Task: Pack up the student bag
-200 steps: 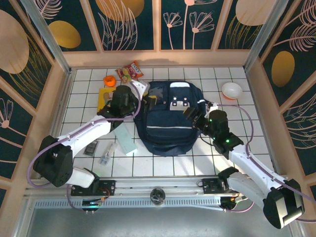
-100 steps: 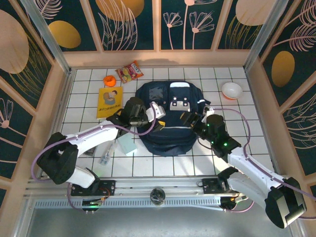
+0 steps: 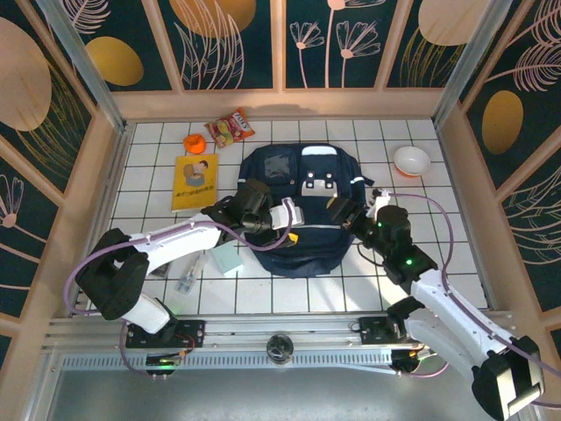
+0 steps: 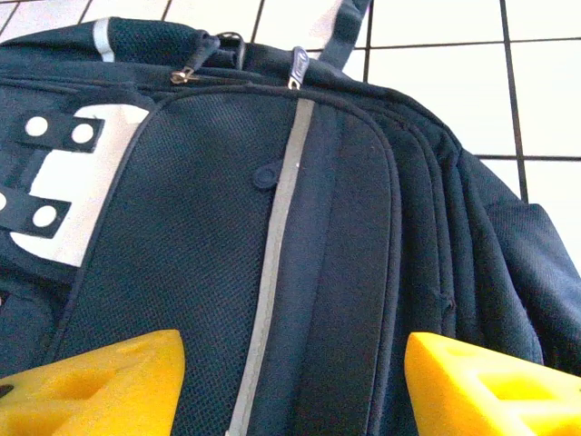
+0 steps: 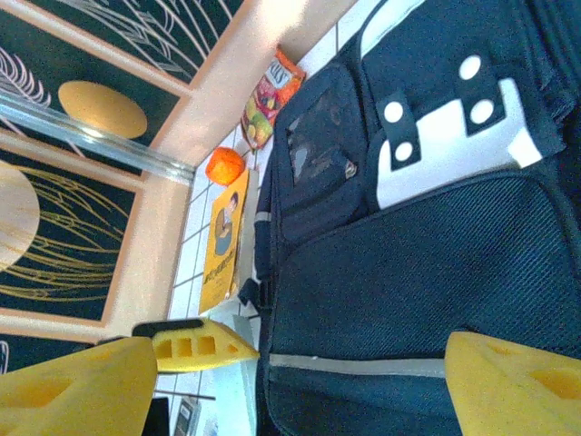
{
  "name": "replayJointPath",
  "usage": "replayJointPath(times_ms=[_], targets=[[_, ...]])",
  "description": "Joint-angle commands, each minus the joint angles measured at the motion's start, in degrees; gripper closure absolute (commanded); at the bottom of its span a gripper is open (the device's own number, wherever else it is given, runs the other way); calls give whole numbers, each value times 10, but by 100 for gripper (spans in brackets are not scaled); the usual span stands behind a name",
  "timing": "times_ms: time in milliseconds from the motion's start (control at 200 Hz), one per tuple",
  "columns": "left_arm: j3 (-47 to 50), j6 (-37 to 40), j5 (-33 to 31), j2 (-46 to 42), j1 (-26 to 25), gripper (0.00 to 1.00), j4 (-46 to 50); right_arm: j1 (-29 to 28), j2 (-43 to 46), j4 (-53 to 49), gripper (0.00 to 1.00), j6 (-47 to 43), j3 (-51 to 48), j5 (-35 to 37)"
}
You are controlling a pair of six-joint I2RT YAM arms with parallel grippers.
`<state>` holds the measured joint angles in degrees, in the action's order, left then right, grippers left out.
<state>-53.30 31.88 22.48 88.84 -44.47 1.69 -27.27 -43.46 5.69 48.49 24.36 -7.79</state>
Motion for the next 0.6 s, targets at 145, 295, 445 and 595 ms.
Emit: replayJointPath(times_ms=[145, 295, 445, 595], targets=[[-20, 22, -8, 48, -16, 31, -40, 49, 19, -54, 16, -22, -8, -45], [-56, 45, 1, 89, -27, 30, -18, 59, 19, -60, 16, -21, -18, -57], [-70, 61, -8, 129, -30, 27, -7, 63, 18, -55, 16, -17, -25, -66], [-82, 59, 16, 137, -30, 24, 16, 68, 19, -60, 16, -20, -23, -71]])
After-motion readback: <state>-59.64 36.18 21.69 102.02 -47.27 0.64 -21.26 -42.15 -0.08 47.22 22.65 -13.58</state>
